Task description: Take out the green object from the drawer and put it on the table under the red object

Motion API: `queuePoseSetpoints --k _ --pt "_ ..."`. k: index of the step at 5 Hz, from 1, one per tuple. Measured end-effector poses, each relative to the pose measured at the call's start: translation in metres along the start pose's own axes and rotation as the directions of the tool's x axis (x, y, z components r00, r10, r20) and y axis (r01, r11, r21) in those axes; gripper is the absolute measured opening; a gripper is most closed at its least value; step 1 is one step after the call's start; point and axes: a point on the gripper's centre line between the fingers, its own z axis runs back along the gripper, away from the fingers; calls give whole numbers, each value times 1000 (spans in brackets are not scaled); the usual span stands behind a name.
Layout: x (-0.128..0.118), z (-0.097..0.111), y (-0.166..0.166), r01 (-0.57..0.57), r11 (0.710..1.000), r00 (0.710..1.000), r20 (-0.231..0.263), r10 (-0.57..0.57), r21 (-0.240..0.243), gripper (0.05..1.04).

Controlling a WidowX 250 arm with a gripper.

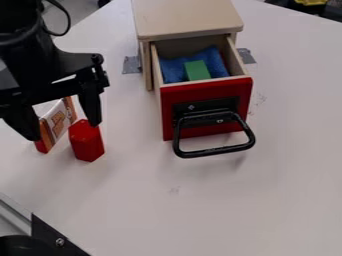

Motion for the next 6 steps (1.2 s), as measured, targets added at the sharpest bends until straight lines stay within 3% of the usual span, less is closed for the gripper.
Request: queuePoseSetpoints --k 1,2,4,5,6 --pt "-3 -3 1 0 1000 1000 -12 0 3 1000" --pt "-7 -1 -7 -17 999 999 -34 15 -33 1000" --pt "1 27 -37 -70 987 997 -26 67 -145 1000" --pt "8 24 -62 -122 979 992 -43 116 -163 1000" --pt "17 10 -88 -147 979 989 -43 142 -142 1000"
